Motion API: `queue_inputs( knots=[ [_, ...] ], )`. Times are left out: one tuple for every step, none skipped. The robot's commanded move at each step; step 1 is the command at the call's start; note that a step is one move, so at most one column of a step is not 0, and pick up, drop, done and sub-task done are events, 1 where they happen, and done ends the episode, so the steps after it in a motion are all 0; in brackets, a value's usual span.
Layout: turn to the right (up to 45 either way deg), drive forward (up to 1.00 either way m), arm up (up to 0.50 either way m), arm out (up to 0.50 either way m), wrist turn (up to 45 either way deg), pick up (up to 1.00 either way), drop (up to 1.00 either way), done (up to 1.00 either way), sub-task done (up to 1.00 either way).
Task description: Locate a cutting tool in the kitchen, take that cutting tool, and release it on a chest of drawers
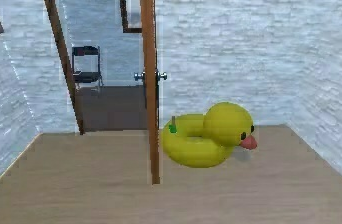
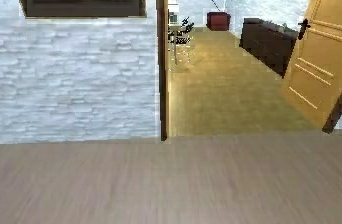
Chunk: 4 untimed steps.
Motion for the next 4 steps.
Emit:
queue_inputs(
  knots=[
    [-30.0, 0.0, 0.0, 0.0, 0.0, 0.0, 0.0, 0.0, 0.0],
    [0.0, 0.75, 0.0, 0.0, 0.0, 0.0, 0.0, 0.0, 0.0],
    [0.0, 0.9, 0.0, 0.0, 0.0, 0.0, 0.0, 0.0, 0.0],
    [30.0, 0.0, 0.0, 0.0, 0.0, 0.0, 0.0, 0.0, 0.0]
  ],
)
